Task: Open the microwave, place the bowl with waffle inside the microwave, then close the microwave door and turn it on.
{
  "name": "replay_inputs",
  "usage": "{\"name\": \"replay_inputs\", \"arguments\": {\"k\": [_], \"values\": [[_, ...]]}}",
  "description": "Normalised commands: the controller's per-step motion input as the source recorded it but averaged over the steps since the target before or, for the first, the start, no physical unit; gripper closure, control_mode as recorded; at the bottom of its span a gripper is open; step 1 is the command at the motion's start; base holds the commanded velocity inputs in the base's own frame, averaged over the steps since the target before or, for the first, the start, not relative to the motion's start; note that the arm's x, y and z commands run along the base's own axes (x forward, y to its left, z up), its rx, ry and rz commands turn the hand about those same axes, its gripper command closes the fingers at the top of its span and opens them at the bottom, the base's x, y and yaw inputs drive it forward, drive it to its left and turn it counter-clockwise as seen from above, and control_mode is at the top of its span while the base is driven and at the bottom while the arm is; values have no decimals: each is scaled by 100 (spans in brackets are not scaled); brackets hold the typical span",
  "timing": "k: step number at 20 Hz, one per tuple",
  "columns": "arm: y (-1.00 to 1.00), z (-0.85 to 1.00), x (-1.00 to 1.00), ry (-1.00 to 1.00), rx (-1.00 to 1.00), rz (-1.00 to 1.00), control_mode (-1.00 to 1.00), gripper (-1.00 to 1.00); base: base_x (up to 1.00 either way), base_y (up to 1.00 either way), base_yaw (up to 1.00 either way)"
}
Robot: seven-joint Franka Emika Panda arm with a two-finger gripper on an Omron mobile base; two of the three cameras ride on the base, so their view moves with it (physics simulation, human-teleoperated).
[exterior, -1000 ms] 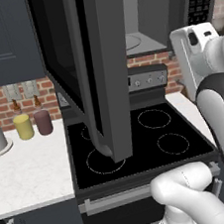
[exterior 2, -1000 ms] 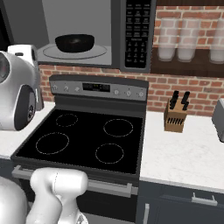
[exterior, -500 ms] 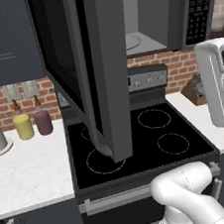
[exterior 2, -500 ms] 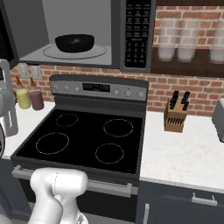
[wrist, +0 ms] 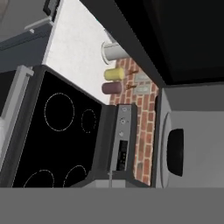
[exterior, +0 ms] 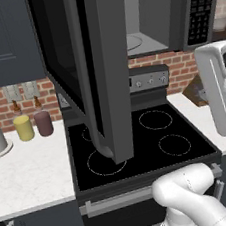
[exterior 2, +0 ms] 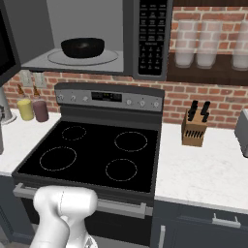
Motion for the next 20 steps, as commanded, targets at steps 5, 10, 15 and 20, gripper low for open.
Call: {"name": "replay_inputs", "arguments": {"k": [5, 10, 15, 20], "values": [[14, 0, -91, -9, 0, 0, -100, 100, 0, 0, 0], [41, 0, -76, -10, -1, 0, -100, 100, 0, 0, 0], [55, 0, -32, -1, -2, -11, -100, 100, 0, 0, 0], [33, 0, -21, -4, -1, -18, -100, 100, 0, 0, 0]]}}
